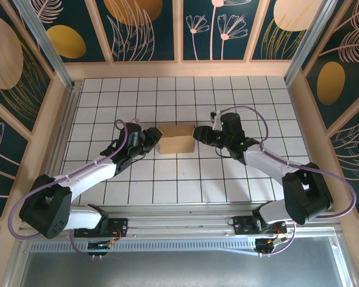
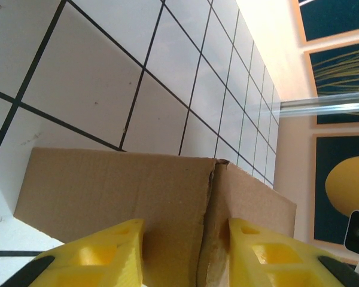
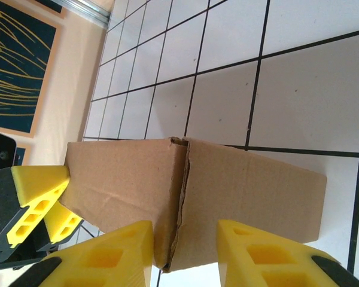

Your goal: Fold the paper box

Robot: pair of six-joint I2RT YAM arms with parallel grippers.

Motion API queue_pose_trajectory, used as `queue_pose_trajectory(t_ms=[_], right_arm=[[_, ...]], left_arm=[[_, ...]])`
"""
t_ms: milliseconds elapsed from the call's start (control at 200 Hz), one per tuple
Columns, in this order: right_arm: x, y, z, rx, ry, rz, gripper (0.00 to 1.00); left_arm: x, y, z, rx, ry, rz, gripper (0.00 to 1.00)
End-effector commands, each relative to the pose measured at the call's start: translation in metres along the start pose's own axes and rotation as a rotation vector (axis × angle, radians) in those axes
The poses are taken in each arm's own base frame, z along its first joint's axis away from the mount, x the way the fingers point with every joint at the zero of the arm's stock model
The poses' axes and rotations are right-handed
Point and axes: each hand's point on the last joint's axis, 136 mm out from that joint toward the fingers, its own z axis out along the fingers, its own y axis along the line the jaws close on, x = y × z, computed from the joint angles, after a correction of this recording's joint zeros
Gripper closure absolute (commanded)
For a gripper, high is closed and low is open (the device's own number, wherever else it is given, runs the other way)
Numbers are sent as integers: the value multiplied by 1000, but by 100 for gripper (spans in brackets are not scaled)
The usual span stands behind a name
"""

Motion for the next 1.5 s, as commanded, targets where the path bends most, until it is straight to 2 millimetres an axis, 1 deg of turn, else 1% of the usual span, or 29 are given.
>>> queue_pose_trajectory(t_ms=[0, 15, 50, 130, 185, 235, 260, 285, 330, 370, 420, 495, 556, 621, 666, 726, 771, 866, 951, 1006, 1066, 1166, 1271, 1336, 1426, 1491], right_arm=[[41, -31, -10, 137, 81, 38, 67], [48, -28, -11, 136, 90, 36, 67], [55, -29, -15, 141, 91, 44, 67], [76, -32, -28, 156, 101, 79, 67], [94, -36, -37, 163, 117, 112, 67], [108, -35, -44, 153, 131, 140, 65], [115, -36, -49, 153, 138, 156, 63], [119, -36, -53, 153, 140, 170, 61], [122, -34, -60, 149, 135, 200, 56], [120, -30, -66, 130, 116, 218, 53], [114, -23, -73, 101, 81, 237, 49], [106, -20, -78, 78, 25, 264, 44], [101, -26, -77, 97, -9, 279, 42], [98, -32, -71, 116, -19, 281, 41], [99, -34, -64, 123, -11, 275, 41], [101, -39, -54, 133, 6, 271, 41], [101, -40, -46, 133, 13, 260, 44], [96, -40, -33, 120, 4, 237, 53], [94, -46, -22, 132, -2, 233, 60], [93, -47, -15, 128, -1, 232, 62], [92, -47, -8, 123, 1, 234, 63], [88, -50, 4, 128, -2, 240, 65], [78, -52, 17, 132, -20, 240, 67], [69, -56, 25, 142, -35, 246, 69], [53, -61, 37, 135, -52, 262, 69], [37, -65, 47, 120, -76, 276, 70]], left_arm=[[38, 69, -13, -219, 124, -3, 65], [40, 71, -15, -220, 130, -6, 65], [47, 76, -21, -223, 143, -15, 65], [65, 84, -32, -215, 174, -35, 63], [77, 87, -39, -207, 196, -43, 61], [86, 89, -45, -201, 215, -49, 56], [89, 89, -47, -198, 220, -50, 52], [92, 88, -50, -193, 223, -49, 46], [92, 86, -55, -182, 213, -46, 35], [89, 83, -59, -171, 189, -46, 26], [82, 76, -65, -138, 147, -45, 18], [69, 73, -69, -110, 71, -53, 12], [63, 77, -67, -107, 25, -54, 9], [60, 79, -60, -104, 6, -31, 9], [61, 76, -51, -97, 10, 5, 9], [64, 72, -40, -109, 34, 48, 12], [68, 65, -31, -89, 63, 83, 13], [73, 57, -15, -57, 95, 128, 28], [77, 60, -2, -64, 111, 146, 38], [80, 59, 4, -63, 132, 169, 41], [83, 58, 11, -58, 146, 181, 41], [82, 60, 23, -81, 142, 196, 44], [71, 56, 34, -116, 98, 234, 47], [60, 53, 42, -144, 57, 263, 47], [40, 46, 56, -150, 26, 269, 46], [20, 42, 68, -147, -2, 263, 46]])
